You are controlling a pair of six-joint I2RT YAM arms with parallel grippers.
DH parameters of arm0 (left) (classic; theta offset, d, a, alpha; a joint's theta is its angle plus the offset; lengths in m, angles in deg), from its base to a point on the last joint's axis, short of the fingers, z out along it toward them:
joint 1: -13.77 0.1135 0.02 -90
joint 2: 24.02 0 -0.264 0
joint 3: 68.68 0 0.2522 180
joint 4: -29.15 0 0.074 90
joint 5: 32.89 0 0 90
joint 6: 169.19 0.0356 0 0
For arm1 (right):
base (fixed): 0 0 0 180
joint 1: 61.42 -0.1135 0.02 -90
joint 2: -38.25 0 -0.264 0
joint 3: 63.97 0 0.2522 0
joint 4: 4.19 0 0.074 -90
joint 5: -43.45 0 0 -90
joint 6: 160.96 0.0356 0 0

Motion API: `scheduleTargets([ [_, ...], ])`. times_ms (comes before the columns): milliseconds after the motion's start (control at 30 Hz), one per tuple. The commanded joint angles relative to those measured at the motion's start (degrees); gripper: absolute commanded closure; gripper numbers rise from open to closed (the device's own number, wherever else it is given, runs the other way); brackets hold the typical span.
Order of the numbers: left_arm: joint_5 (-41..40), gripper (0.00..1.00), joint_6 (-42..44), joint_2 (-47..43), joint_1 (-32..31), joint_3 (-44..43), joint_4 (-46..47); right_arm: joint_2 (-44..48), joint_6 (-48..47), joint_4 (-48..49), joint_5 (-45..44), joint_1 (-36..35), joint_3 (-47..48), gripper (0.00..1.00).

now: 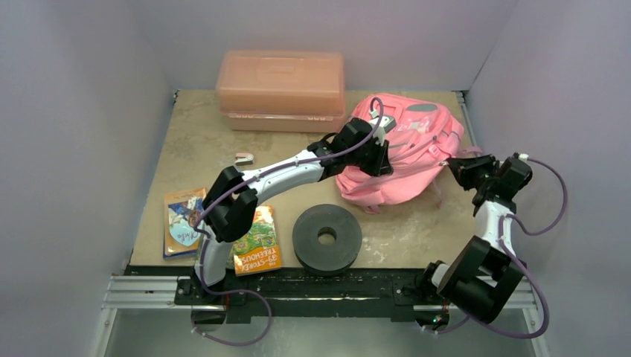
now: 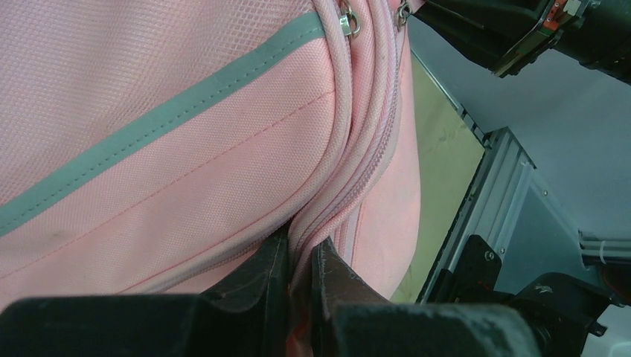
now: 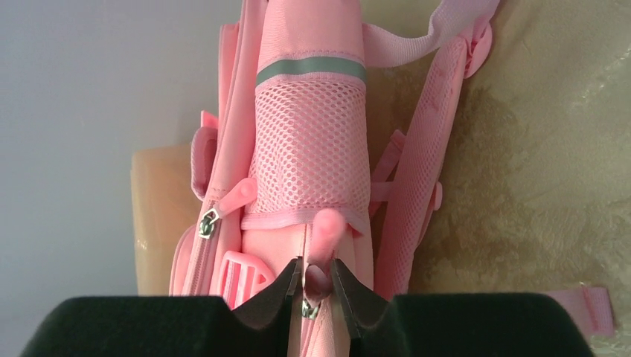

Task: Pack the student bag
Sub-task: Unzip the student bag at the center of the board.

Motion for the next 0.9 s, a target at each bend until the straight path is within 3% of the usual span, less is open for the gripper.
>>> scheduleTargets([
  [0, 3.5, 1.0, -4.2, 0.1, 0.4, -3.3, 2.1, 2.4, -3.8, -6.2, -2.2, 0.0, 3.9, 0.74],
  [67, 3.7, 1.0, -4.4, 0.2, 0.4, -3.5, 2.0, 2.4, -5.4, -7.4, -2.7, -0.1, 4.6, 0.75],
  [167, 3.9, 1.0, -4.7, 0.3, 0.4, -3.9, 1.9, 2.4, -7.1, -8.4, -3.8, -1.0, 5.2, 0.94],
  [233, 4.1, 1.0, -4.7, 0.5, 0.5, -4.2, 1.7, 3.0, -7.8, -9.0, -4.8, -1.8, 5.4, 1.0],
  [467, 4.8, 1.0, -6.5, 1.7, 0.8, -5.5, 1.6, 6.6, -13.8, -15.3, -11.6, -6.8, 8.4, 1.0],
  [633, 6.7, 1.0, -11.1, 4.5, 1.4, -9.1, 1.6, 14.8, -20.4, -22.4, -22.1, -20.8, 8.6, 1.0],
  [700, 6.6, 1.0, -12.9, 5.3, 1.6, -10.1, 1.5, 20.1, -22.1, -21.2, -21.1, -24.6, 5.7, 1.0],
  [867, 6.5, 1.0, -16.0, 6.4, 1.6, -11.2, 3.2, 30.2, -26.4, -14.2, -7.9, -27.3, -1.1, 1.0],
])
